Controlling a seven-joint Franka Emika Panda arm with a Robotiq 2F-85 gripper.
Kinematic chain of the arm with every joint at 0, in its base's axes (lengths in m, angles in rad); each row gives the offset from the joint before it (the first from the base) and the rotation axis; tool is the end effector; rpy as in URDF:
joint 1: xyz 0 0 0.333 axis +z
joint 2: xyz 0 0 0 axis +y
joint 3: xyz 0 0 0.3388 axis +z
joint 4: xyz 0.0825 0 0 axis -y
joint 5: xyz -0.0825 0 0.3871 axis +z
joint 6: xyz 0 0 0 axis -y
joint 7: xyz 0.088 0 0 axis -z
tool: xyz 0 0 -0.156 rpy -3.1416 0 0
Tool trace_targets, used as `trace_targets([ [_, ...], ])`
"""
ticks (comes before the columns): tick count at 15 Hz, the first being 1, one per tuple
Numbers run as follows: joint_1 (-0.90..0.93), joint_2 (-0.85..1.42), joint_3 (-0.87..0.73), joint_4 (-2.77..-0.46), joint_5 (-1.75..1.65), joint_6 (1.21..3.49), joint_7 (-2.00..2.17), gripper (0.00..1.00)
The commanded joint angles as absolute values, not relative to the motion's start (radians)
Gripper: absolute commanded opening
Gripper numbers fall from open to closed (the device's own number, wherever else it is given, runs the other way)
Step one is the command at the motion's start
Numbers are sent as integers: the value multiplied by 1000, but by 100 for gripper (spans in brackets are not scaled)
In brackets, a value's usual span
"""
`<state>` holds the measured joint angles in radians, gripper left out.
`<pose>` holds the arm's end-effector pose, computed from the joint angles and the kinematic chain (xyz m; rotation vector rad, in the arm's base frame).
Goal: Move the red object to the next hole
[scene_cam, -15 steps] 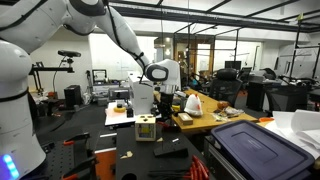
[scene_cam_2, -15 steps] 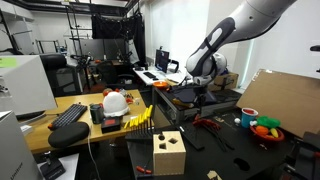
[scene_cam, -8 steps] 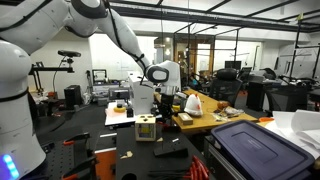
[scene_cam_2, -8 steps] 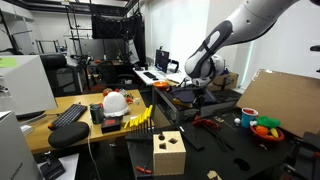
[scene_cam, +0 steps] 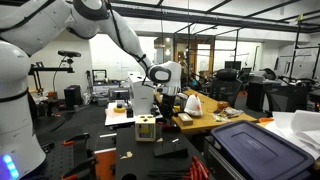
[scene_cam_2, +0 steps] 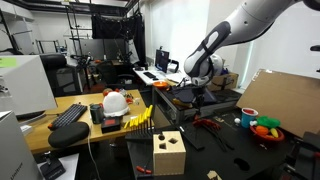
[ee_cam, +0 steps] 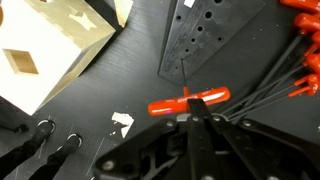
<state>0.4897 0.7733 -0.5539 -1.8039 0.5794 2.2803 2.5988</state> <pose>0.6407 -0.0019 0.1188 0.2460 -3.0147 -0.0848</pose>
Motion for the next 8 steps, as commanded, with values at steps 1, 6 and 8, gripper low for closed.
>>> trace_targets([
  [1,498,804,-574,-1777,632,2234,2599,0],
  [6,643,880,-770,-1799,902,2149,2598,0],
  [8,714,930,-865,-1815,1036,2119,2598,0],
])
